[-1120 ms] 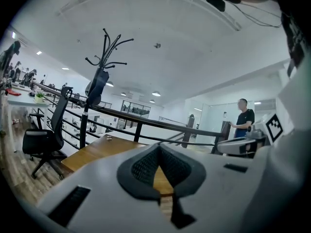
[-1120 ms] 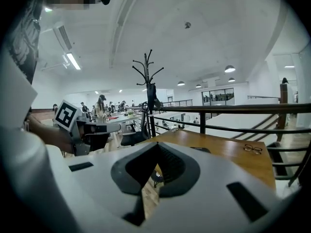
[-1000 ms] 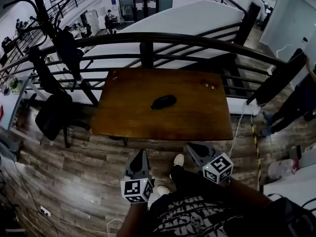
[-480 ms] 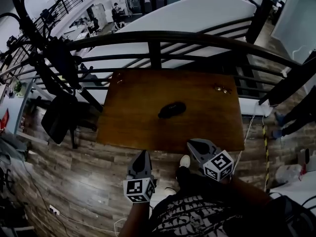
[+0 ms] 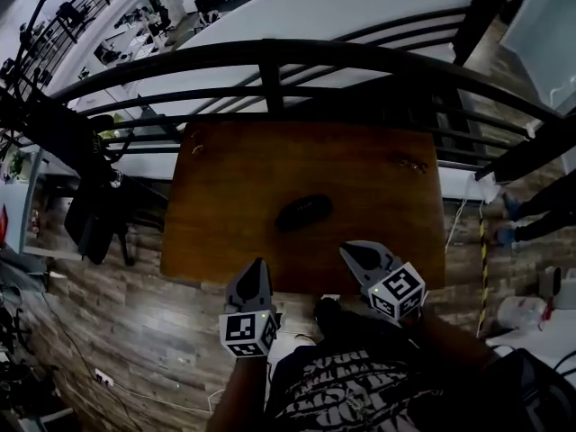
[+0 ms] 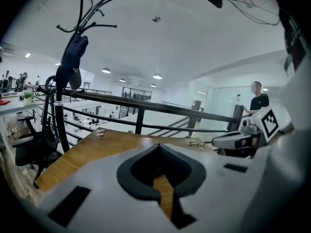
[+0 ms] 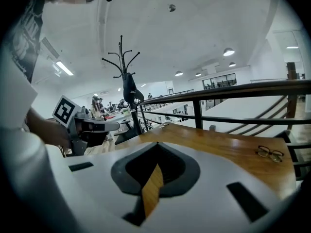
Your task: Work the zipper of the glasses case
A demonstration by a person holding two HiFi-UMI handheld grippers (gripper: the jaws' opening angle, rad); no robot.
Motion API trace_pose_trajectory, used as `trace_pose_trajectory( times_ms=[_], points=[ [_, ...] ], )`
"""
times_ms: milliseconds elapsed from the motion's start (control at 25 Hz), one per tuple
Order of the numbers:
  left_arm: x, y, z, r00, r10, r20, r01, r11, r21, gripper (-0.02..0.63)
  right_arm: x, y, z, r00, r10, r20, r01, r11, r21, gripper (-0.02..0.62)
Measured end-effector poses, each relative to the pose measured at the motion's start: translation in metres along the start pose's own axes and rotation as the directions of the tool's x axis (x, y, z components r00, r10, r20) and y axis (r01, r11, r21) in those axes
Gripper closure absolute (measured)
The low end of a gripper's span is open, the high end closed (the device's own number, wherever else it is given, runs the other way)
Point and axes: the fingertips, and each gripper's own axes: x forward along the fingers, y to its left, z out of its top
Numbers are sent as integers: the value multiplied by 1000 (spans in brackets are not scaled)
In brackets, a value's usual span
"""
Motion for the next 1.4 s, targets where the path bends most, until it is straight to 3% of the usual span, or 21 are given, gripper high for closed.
trace_pose_trajectory(
  times_ms=[240,440,640,920,1080,1240,1400],
  points=[
    [68,-18,-3,996,-22,-84,27,998,56,600,20,-69,-14,999,-8,-51,9,1000,25,598],
    [121,-22,-12,985,-42,-168,32,998,-60,600,46,-106,-27,995,11,-101,-10,1000,3,598],
    [168,-32,-34,955,-96,-281,98,995,-5,600,76,-129,-60,983,38,-179,-44,999,-27,598],
    [228,-24,-95,884,-142,-445,180,983,44,600,118,-160,-125,929,40,-368,-71,995,-70,597],
    [247,-26,-119,842,-207,-498,252,967,24,600,133,-171,-143,895,60,-442,-129,983,-129,523],
    [256,-29,-123,834,-224,-504,271,962,21,600,137,-171,-146,858,123,-500,-237,956,-171,517],
    [259,-29,-120,833,-255,-492,273,961,-36,600,144,-168,-149,809,172,-562,-360,901,-243,517]
  ],
)
